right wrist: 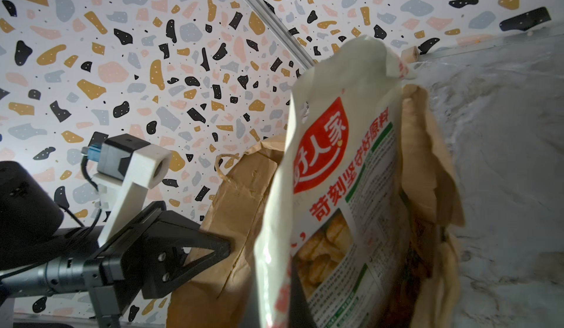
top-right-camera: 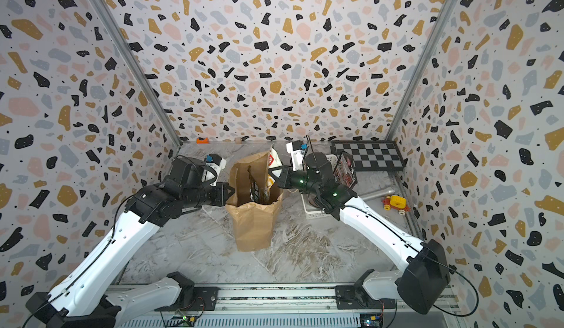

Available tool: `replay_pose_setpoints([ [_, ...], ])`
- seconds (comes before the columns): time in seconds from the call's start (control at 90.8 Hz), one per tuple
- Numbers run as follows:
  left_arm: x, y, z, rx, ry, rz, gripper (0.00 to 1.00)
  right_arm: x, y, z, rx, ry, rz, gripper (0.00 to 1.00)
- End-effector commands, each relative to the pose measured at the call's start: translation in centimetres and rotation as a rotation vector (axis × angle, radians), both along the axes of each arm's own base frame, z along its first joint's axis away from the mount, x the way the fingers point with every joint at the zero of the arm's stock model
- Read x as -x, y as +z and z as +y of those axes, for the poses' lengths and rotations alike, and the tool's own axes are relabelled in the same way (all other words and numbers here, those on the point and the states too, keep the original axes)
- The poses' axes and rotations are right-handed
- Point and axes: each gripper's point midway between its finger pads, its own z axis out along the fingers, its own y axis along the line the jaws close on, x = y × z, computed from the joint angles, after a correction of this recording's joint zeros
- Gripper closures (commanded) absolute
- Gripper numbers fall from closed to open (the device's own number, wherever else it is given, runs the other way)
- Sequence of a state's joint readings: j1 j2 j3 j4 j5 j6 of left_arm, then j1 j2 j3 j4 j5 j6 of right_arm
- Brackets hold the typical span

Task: Place the condiment packets inside the bag
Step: Place the condiment packet in the paper bag, then adjust the condiment packet in the storage box.

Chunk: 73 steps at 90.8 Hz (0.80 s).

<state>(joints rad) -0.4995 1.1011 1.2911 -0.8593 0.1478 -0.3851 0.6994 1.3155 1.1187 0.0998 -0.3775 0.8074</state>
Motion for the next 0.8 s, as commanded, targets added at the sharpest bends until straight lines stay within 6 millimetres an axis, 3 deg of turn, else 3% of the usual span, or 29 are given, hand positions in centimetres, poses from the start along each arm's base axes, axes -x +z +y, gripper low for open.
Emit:
replay_pose_setpoints([
  [0.0, -0.4, 0.1, -0.1, 0.007, 0.002, -0.024, 1.00, -0.4, 3.6, -0.8, -0.111, -0.078, -0.097, 1.00],
  [0.132, -0.4, 0.1, -0.2, 0.009, 0.002, -0.025, 1.00, -0.8, -0.2, -2.0, -0.027, -0.155, -0.052, 1.00],
  [0.209, -0.5, 0.0, -0.3, 0.007, -0.003, -0.021, 1.00, -0.6, -1.0, -2.4, 0.010, -0.159, -0.052, 0.90],
  [0.33, -0.5, -0.1, -0.4, 0.007, -0.006, -0.014, 1.00, -0.3, -0.1, -3.4, 0.061, -0.178, -0.100, 0.71],
  [0.496, -0.5, -0.1, -0.3, 0.005, -0.004, -0.015, 1.00, 0.0, 2.2, -5.3, 0.149, -0.223, -0.200, 0.56],
  [0.573, -0.5, -0.1, -0.3, 0.004, -0.004, -0.015, 1.00, 0.0, 2.3, -6.4, 0.231, -0.250, -0.227, 0.49],
  [0.683, -0.5, 0.0, -0.2, 0.003, 0.001, -0.022, 1.00, -1.6, 1.9, -8.2, 0.396, -0.324, -0.270, 0.41],
  [0.793, -0.5, 0.4, 0.2, -0.001, 0.015, -0.038, 1.00, -4.7, -0.5, -9.4, 0.580, -0.339, -0.255, 0.37],
])
